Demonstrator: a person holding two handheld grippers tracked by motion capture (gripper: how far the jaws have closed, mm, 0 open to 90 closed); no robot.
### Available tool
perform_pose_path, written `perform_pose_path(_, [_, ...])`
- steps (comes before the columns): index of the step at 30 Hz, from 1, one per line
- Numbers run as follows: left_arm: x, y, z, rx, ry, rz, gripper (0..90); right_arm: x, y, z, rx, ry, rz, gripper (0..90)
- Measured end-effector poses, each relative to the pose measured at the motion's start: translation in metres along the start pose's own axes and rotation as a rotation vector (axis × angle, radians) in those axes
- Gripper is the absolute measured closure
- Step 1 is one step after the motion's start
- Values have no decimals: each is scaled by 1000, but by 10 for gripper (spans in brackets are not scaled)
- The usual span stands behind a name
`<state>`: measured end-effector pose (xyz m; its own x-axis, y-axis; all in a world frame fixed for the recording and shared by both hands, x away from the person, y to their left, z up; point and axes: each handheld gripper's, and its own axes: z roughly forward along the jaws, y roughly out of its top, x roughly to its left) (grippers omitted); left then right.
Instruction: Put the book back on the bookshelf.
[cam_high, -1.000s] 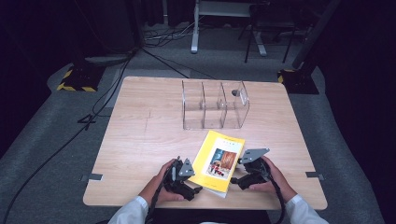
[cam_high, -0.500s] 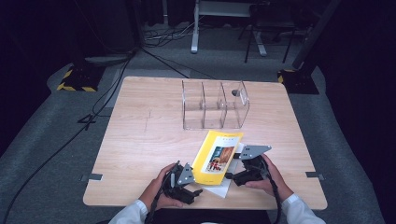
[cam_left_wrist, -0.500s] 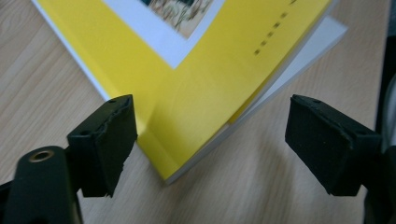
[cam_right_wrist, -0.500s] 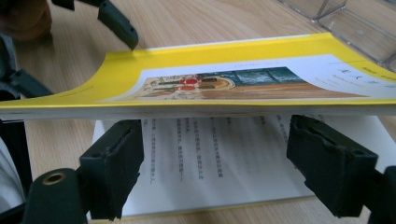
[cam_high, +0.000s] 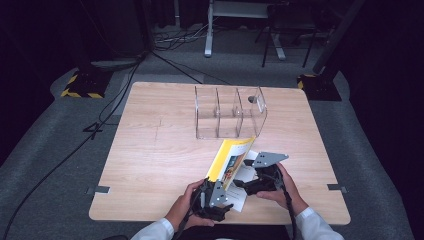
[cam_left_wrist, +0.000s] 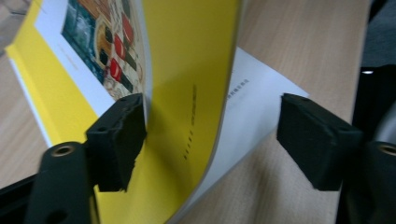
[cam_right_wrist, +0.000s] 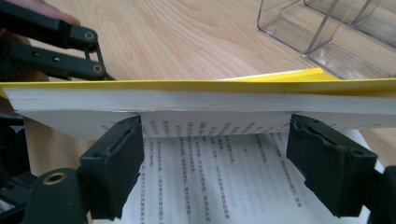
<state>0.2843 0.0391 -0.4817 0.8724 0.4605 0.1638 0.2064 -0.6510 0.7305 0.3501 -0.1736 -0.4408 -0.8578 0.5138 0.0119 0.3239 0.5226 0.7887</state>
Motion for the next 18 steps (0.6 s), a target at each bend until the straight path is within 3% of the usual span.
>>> perform_pose_path(2, [3, 0, -2, -18, 15, -6, 375, 1, 1, 0, -3, -4, -5, 196])
perform_pose_path(5, [9, -2, -7, -65, 14, -58, 549, 0, 1, 0, -8, 1, 0, 195])
perform_pose_path(7, [13, -4, -11, -76, 18, -41, 648, -1, 0, 0, -12, 2, 5, 196])
perform_pose_path(11, [13, -5, -14, -82, 37, -10, 718, -4, -1, -2, -17, 17, 25, 197])
perform_pose_path(15, [23, -8, -24, -123, 24, -26, 799, -7, -6, -8, -19, 30, 23, 203])
perform_pose_path(18, [27, -12, -28, -96, 15, 5, 839, -11, -13, -18, -19, 42, 13, 215])
